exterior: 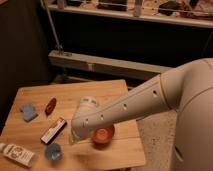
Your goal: Push the ceramic bowl across the table
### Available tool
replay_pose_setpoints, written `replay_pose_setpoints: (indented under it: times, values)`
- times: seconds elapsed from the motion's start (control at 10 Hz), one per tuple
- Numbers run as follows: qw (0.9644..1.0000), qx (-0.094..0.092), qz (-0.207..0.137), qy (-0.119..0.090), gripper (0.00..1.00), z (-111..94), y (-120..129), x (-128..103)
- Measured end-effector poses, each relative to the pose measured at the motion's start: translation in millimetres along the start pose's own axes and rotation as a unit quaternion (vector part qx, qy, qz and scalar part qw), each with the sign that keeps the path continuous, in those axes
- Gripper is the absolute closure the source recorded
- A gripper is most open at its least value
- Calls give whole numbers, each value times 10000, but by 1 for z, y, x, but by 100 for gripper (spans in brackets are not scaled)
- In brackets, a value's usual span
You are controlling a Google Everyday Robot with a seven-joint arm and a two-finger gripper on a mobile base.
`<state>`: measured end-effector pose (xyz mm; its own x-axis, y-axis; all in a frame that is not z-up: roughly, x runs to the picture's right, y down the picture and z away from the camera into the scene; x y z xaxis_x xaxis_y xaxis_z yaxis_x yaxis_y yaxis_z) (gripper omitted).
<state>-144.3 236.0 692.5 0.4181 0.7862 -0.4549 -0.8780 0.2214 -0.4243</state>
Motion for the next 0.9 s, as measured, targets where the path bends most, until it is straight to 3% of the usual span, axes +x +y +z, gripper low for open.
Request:
replay_pose_setpoints:
  times: [0.4, 0.6, 0.9]
  values:
    - [9999, 70, -76, 87, 95, 11, 10, -6]
    - [9998, 109, -72, 160, 100, 21, 8, -8]
    - [9994, 204, -21, 291, 100, 37, -1, -9]
